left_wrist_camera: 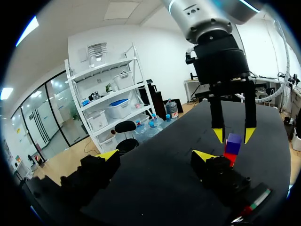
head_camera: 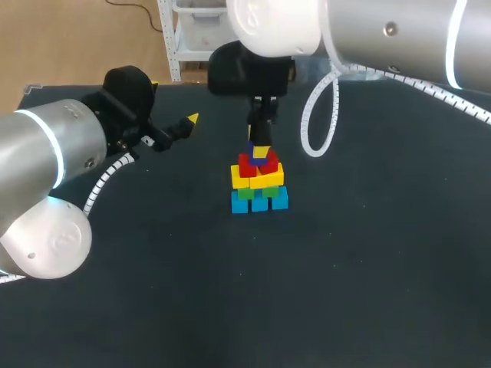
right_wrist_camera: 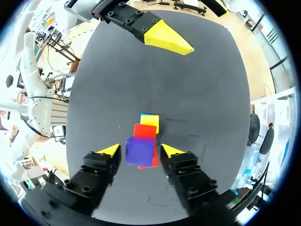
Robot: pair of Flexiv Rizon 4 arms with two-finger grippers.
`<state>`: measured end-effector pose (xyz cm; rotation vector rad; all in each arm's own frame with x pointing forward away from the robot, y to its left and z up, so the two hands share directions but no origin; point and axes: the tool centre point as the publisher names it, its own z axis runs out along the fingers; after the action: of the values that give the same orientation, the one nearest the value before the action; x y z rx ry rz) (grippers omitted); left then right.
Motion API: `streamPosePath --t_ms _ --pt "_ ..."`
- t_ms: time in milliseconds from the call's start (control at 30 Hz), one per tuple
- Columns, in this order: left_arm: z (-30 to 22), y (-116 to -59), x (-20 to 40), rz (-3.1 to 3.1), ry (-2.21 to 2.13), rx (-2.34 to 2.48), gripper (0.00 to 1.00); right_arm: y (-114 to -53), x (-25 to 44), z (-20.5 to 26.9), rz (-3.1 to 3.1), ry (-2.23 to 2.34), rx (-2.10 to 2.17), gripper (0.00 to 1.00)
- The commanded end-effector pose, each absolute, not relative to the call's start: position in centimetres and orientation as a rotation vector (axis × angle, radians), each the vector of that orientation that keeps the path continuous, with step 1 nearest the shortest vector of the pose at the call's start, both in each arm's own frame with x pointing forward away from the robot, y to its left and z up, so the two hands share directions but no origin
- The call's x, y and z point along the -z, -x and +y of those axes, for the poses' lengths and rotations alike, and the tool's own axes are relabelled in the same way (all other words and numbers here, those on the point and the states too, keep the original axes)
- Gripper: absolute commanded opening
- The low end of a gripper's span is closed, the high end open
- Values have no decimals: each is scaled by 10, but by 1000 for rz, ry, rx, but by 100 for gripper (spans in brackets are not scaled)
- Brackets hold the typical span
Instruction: Place the blue cubes, place green cubes on the blue cubes, place the yellow cubes on the green cubes, then place the red cubes on the yellow cubes, and place purple cube on the red cubes.
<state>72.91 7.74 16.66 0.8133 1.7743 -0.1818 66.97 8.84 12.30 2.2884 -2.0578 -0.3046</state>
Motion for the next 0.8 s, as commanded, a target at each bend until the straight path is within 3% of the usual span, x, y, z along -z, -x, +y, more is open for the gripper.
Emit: streamPosePath --t_ms 33,800 --pt "74 -729 -167 1779 -809 167 100 -667 -125 84 -2076 -2294 309 100" --pt "74 -729 -167 1779 -809 167 100 -674 -132 77 -2231 -2388 304 100"
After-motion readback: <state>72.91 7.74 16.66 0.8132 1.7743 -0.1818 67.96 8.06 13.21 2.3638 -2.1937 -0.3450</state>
